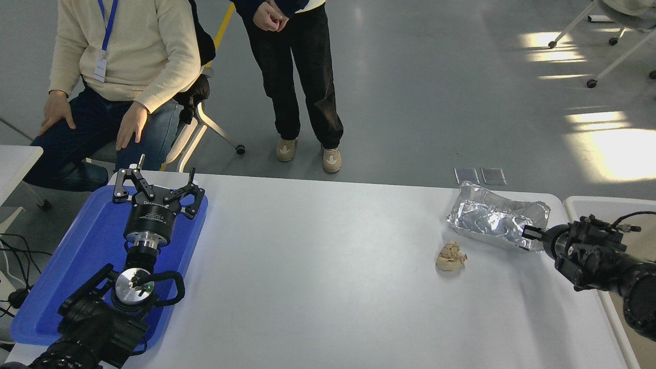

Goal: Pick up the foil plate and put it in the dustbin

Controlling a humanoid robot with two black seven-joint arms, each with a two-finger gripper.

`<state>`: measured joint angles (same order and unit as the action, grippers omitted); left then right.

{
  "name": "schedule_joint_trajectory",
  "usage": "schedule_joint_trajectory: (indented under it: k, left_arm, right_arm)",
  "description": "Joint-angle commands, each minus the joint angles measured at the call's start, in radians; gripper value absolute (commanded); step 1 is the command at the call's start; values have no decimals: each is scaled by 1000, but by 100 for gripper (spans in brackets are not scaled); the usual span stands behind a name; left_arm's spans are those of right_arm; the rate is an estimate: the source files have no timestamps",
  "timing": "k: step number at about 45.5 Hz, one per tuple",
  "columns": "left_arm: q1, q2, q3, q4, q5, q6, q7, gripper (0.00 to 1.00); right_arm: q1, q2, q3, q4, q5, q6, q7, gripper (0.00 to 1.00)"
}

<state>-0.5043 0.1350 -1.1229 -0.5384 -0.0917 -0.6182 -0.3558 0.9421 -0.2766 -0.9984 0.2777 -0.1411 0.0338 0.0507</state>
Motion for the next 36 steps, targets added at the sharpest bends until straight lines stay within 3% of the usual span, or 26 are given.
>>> schedule_joint_trajectory:
  k: [1,29,36]
  left_arm:
    - [0,0,0,0,1,-1,0,100]
    - [0,0,0,0,1,-1,1,100]
    - [0,0,0,-2,1,-1,3,100]
  right_arm:
    - [124,-59,1,101,-60,54,37,0]
    - [767,-334,-16,885,-367,106,14,0]
    - [929,-345,-83,1008,-380,169,9,0]
